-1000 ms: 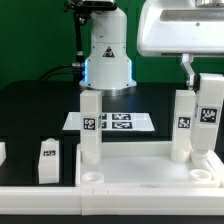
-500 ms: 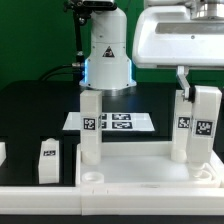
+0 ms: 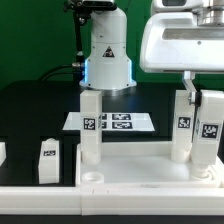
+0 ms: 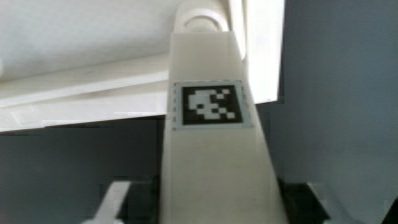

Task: Assemble desk

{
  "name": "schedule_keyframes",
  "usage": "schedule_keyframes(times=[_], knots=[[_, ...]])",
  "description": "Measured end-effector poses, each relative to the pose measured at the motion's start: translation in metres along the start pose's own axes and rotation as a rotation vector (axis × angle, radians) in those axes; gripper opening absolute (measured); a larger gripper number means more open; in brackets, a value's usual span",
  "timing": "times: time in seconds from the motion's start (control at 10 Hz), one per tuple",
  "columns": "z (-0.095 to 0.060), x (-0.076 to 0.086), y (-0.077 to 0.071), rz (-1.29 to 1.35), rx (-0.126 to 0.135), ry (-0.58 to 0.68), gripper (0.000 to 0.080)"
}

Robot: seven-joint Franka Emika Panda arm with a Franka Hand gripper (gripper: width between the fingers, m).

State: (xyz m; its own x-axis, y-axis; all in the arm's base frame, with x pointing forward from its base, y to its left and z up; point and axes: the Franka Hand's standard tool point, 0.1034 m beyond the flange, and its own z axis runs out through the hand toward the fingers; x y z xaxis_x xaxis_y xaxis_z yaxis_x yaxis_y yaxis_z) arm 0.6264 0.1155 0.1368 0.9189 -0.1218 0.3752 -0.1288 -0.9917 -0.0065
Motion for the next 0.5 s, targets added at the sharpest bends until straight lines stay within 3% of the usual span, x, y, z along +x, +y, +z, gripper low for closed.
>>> schedule_keyframes(times=[0.5], knots=[[0.013,-0.005,-0.002,-0.012,-0.008,-0.001,0.0287]])
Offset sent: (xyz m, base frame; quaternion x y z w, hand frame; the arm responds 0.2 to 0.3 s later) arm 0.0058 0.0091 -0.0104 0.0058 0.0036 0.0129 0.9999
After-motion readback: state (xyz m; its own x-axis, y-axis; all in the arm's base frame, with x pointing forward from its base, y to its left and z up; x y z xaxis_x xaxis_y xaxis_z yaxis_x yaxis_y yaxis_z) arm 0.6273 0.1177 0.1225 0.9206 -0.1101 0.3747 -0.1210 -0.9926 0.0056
